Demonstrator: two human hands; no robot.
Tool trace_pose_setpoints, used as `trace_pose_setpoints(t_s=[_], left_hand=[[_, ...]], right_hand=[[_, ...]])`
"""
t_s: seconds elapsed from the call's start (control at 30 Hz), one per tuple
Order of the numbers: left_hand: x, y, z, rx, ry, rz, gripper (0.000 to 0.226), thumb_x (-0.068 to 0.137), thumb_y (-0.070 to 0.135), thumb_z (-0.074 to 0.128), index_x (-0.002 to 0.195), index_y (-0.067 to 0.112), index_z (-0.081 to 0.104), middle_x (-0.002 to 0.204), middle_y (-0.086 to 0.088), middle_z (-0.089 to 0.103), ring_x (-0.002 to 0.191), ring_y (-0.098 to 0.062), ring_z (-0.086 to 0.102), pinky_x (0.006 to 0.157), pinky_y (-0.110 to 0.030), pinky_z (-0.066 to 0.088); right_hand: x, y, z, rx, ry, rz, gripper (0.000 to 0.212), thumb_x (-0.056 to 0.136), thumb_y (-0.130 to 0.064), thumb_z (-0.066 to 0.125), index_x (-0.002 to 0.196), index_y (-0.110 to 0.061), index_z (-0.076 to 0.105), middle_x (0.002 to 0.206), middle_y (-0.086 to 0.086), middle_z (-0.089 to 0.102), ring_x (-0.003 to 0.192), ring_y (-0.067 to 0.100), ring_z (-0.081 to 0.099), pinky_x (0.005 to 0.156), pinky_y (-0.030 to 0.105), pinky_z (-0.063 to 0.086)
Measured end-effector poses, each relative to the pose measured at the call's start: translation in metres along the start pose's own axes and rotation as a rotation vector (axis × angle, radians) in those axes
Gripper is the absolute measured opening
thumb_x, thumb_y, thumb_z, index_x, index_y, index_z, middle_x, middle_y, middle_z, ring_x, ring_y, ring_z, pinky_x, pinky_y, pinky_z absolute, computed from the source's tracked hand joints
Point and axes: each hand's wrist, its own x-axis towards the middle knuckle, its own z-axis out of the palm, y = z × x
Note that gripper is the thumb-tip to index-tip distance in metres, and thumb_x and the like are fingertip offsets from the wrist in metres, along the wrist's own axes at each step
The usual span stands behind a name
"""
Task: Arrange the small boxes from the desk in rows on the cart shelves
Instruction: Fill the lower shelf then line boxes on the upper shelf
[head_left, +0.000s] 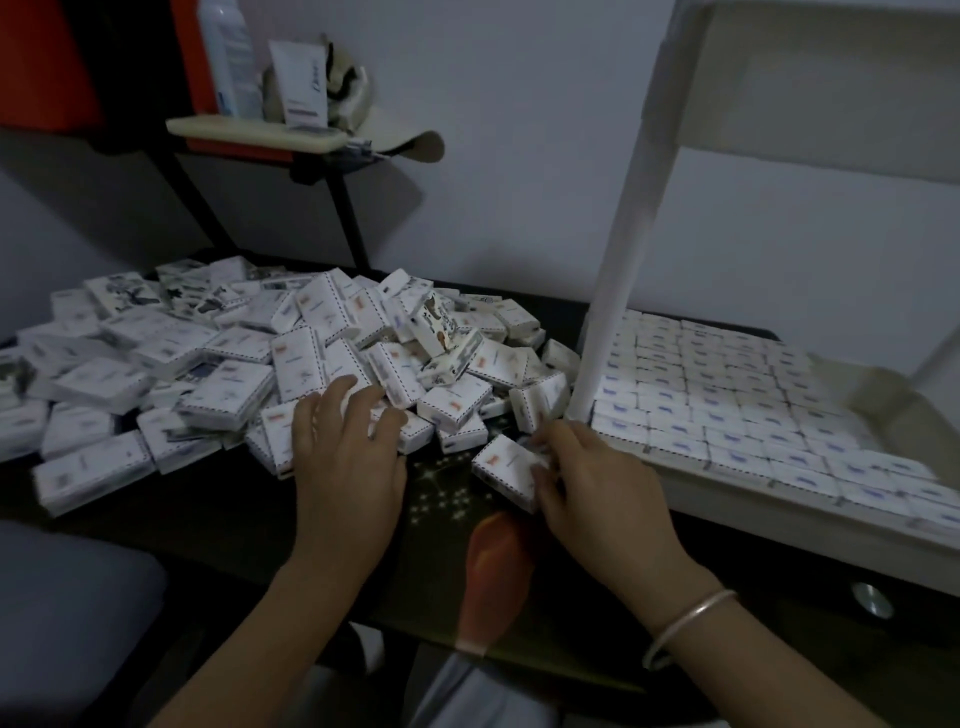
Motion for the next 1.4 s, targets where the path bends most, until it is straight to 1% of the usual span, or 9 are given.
trace_pose_setpoints(t_s=[0.3, 0.43, 0.53, 0.7, 0.87, 0.97, 1.07, 1.2, 1.4], left_hand=[[-0.006, 0.001, -0.011, -0.201, 0.115, 0.133, 0.020, 0.081, 0.014, 0.069, 0.101, 0.014, 0.071, 0.116, -0.002, 0.066, 0.102, -0.025, 0.055, 0.081, -0.038, 0.040], [-0.016, 0.007, -0.021, -0.412, 0.146, 0.253, 0.020, 0.084, 0.014, 0.064, 0.102, 0.014, 0.073, 0.121, 0.006, 0.068, 0.078, -0.001, 0.063, 0.064, -0.024, 0.055], [-0.022, 0.010, -0.019, -0.472, 0.166, 0.331, 0.018, 0.090, 0.015, 0.060, 0.106, 0.019, 0.068, 0.129, 0.009, 0.062, 0.063, -0.008, 0.066, 0.049, -0.027, 0.053], [-0.021, 0.016, -0.016, -0.536, 0.128, 0.371, 0.016, 0.086, 0.009, 0.063, 0.101, 0.011, 0.070, 0.140, -0.001, 0.054, 0.093, -0.008, 0.067, 0.060, -0.020, 0.054], [-0.018, 0.036, -0.020, -0.672, 0.086, 0.383, 0.023, 0.086, 0.013, 0.059, 0.108, 0.018, 0.060, 0.143, 0.003, 0.051, 0.092, 0.003, 0.060, 0.064, -0.008, 0.048], [-0.016, 0.058, -0.018, -0.741, 0.073, 0.382, 0.026, 0.085, 0.013, 0.060, 0.111, 0.018, 0.059, 0.145, 0.007, 0.048, 0.093, -0.007, 0.064, 0.065, -0.021, 0.055], [-0.012, 0.084, -0.014, -0.795, 0.103, 0.389, 0.029, 0.083, 0.007, 0.064, 0.111, 0.015, 0.059, 0.144, 0.005, 0.049, 0.112, 0.003, 0.058, 0.077, -0.022, 0.056], [0.000, 0.123, -0.014, -0.847, 0.142, 0.408, 0.035, 0.077, 0.000, 0.071, 0.110, 0.008, 0.063, 0.140, -0.002, 0.054, 0.131, 0.000, 0.046, 0.099, -0.014, 0.045], [0.021, 0.176, -0.019, -1.074, -0.065, 0.300, 0.044, 0.081, 0.054, 0.066, 0.111, 0.022, 0.063, 0.137, 0.015, 0.054, 0.122, 0.004, 0.052, 0.098, -0.018, 0.047]], right_hand=[[-0.005, -0.011, 0.004, -0.116, -0.106, 0.062, 0.068, 0.090, -0.059, 0.049, 0.147, -0.025, 0.035, 0.145, 0.001, 0.044, 0.104, 0.024, 0.064, 0.075, 0.035, 0.053], [-0.018, -0.001, 0.004, -0.062, -0.010, 0.014, 0.072, 0.069, -0.041, 0.079, 0.132, -0.015, 0.056, 0.117, 0.005, 0.057, 0.097, 0.023, 0.062, 0.055, 0.033, 0.055], [-0.027, 0.009, 0.000, 0.033, 0.017, -0.002, 0.067, 0.065, -0.029, 0.081, 0.127, -0.016, 0.059, 0.110, 0.000, 0.054, 0.097, 0.020, 0.059, 0.057, 0.031, 0.055], [-0.040, 0.029, -0.017, 0.220, 0.058, 0.080, 0.058, 0.072, -0.028, 0.075, 0.125, -0.025, 0.053, 0.112, -0.010, 0.053, 0.094, 0.010, 0.058, 0.066, 0.026, 0.052], [-0.052, 0.048, -0.039, 0.450, 0.084, 0.211, 0.067, 0.078, -0.028, 0.072, 0.135, -0.033, 0.036, 0.110, -0.019, 0.055, 0.092, 0.002, 0.059, 0.073, 0.020, 0.051], [-0.060, 0.061, -0.052, 0.468, 0.072, 0.229, 0.077, 0.082, -0.028, 0.066, 0.144, -0.043, 0.023, 0.114, -0.019, 0.051, 0.082, -0.002, 0.056, 0.065, 0.016, 0.045], [-0.064, 0.080, -0.065, 0.434, 0.133, 0.236, 0.074, 0.080, -0.034, 0.067, 0.143, -0.042, 0.030, 0.129, -0.020, 0.045, 0.098, -0.005, 0.049, 0.076, 0.010, 0.038], [-0.066, 0.110, -0.085, 0.363, 0.225, 0.314, 0.072, 0.068, -0.043, 0.080, 0.128, -0.040, 0.040, 0.115, -0.021, 0.051, 0.101, 0.002, 0.051, 0.081, 0.025, 0.047], [-0.066, 0.159, -0.105, 0.473, 0.335, 0.504, 0.045, 0.080, -0.045, 0.069, 0.113, -0.027, 0.044, 0.093, -0.021, 0.054, 0.081, 0.000, 0.057, 0.062, 0.022, 0.046]])
